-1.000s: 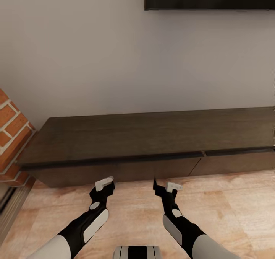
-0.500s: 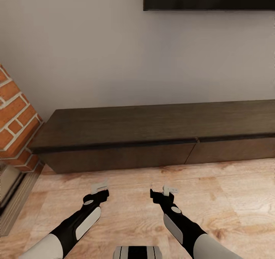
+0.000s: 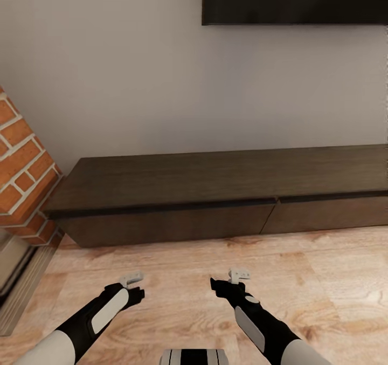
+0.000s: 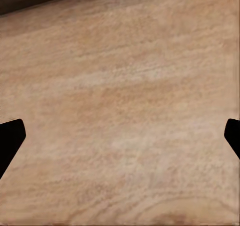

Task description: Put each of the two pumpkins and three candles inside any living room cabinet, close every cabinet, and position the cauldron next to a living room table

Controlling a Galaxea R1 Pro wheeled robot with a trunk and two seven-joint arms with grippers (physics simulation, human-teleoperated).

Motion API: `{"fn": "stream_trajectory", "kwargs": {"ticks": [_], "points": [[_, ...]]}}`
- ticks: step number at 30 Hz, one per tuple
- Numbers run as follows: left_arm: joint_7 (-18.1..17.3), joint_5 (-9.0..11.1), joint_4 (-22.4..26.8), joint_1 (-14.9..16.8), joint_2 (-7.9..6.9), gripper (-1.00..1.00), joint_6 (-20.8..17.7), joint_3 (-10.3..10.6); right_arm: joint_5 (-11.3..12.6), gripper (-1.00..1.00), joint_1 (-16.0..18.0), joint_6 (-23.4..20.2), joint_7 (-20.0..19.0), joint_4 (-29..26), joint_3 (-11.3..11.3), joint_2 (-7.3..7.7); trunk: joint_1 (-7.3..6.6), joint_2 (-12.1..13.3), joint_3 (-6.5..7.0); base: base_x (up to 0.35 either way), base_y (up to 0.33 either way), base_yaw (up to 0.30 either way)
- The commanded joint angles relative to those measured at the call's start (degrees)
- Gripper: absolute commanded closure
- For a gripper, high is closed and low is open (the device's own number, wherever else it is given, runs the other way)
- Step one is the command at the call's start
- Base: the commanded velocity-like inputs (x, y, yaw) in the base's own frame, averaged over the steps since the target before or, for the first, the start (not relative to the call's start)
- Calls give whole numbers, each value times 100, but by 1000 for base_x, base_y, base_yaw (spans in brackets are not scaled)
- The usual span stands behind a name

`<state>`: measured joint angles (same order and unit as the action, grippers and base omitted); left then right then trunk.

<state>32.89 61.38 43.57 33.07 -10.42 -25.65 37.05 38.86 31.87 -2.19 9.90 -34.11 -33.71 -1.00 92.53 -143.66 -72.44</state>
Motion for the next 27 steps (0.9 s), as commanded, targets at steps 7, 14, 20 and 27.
{"fn": "stream_trajectory", "kwargs": {"ticks": [7,14,20,27], "points": [[39,55,-468,-14,11,-100,74,23,79,-100,-64,-53,61,-13,-43,22,-19,8,151,0,0,0],[-141,65,-897,-17,48,-100,346,20,86,-100,-75,-93,57,34,-47,30,-37,17,306,0,0,0],[-192,71,-1151,-16,52,-100,721,17,95,-100,-75,-100,66,52,-54,30,-52,25,439,0,0,0],[-195,75,-1212,-16,57,-100,753,27,95,-100,-146,-96,65,54,-55,30,-70,34,594,0,0,0]]}}
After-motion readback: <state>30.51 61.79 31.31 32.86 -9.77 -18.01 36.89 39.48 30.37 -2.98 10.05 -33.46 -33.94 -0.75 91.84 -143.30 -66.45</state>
